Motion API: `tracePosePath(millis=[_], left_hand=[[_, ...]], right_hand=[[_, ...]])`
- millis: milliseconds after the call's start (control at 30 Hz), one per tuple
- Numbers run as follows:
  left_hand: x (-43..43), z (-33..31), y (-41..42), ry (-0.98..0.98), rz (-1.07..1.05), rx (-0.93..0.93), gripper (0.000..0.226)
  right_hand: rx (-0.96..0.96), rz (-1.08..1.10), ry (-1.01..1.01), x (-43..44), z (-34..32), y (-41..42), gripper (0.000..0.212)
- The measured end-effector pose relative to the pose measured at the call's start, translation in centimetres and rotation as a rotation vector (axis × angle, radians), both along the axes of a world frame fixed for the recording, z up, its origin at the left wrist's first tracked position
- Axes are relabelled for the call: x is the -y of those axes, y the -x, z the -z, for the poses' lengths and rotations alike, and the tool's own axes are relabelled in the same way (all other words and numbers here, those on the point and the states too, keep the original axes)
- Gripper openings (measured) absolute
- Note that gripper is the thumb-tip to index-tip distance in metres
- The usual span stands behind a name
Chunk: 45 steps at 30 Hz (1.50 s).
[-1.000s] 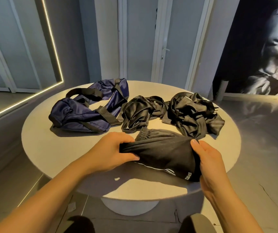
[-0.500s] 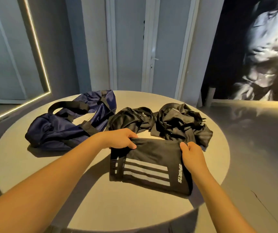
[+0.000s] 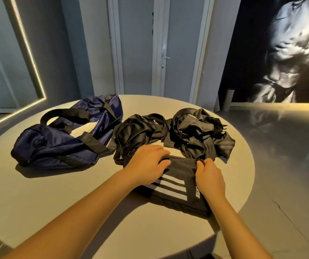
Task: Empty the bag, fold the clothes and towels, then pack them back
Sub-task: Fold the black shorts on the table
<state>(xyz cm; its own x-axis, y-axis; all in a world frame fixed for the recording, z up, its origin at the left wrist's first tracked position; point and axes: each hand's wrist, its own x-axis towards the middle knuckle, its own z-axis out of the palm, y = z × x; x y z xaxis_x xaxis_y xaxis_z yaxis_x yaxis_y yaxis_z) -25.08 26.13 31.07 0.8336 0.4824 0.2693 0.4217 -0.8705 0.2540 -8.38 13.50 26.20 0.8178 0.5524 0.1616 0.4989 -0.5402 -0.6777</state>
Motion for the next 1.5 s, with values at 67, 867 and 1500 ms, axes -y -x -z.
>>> tracePosePath(millis=[67, 867, 1500], left_hand=[[0.4, 1.1, -0.5, -0.011, 0.014, -0.135, 0.05], [1.2, 3.7, 6.9, 0.005, 0.045, -0.284, 0.06], [11.0, 4.6, 13.4, -0.272, 0.275, -0.036, 0.075]], right_hand=[[0.003, 0.015, 0.002, 0.1, 0.0, 0.0, 0.029], [0.419, -0.825, 0.081, 4.3, -0.4, 5.1, 0.023], [-0.039, -0.682, -0.133, 3.9, 0.6, 6.4, 0.019]])
